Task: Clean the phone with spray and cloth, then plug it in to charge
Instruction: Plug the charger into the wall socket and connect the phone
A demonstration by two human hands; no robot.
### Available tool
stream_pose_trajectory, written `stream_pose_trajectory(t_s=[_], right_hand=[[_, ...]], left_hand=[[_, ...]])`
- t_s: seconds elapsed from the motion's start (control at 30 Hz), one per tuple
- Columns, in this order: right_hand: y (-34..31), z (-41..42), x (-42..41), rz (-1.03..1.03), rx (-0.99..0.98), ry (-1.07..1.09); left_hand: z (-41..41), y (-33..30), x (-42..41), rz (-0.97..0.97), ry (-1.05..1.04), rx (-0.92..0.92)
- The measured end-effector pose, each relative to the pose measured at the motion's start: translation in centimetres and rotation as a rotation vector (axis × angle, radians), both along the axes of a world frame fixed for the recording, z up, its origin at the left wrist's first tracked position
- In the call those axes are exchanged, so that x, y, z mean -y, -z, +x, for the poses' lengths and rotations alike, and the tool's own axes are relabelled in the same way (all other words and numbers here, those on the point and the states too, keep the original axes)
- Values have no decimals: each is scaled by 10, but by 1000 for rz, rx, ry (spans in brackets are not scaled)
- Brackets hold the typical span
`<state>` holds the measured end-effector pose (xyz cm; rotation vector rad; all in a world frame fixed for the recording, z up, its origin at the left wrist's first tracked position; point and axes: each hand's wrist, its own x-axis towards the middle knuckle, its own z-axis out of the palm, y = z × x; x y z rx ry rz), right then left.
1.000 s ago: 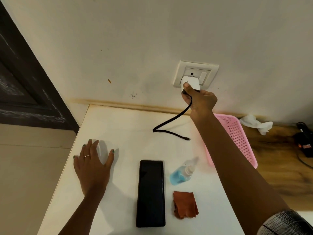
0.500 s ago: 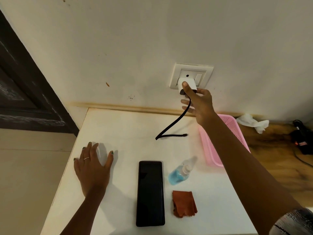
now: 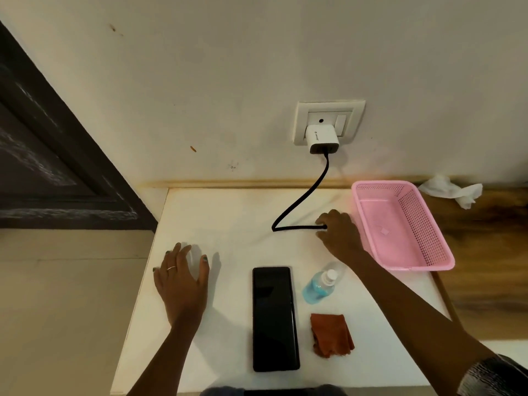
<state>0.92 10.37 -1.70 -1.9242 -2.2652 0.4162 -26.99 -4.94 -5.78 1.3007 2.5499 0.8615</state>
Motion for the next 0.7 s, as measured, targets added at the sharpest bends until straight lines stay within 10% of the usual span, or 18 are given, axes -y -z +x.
stream_pose_trajectory(t_s=[0.17,0.53,0.7], right_hand=[[-2,2,9,21,83,-34],[-157,-17,111,-240,-872,126],[-144,-26,180,-452,-948,215]], left_hand=[[-2,-5,-1,-119,97,-9],[74,-62,57,-121,60,652],[105,-86,63,-296,59,945]])
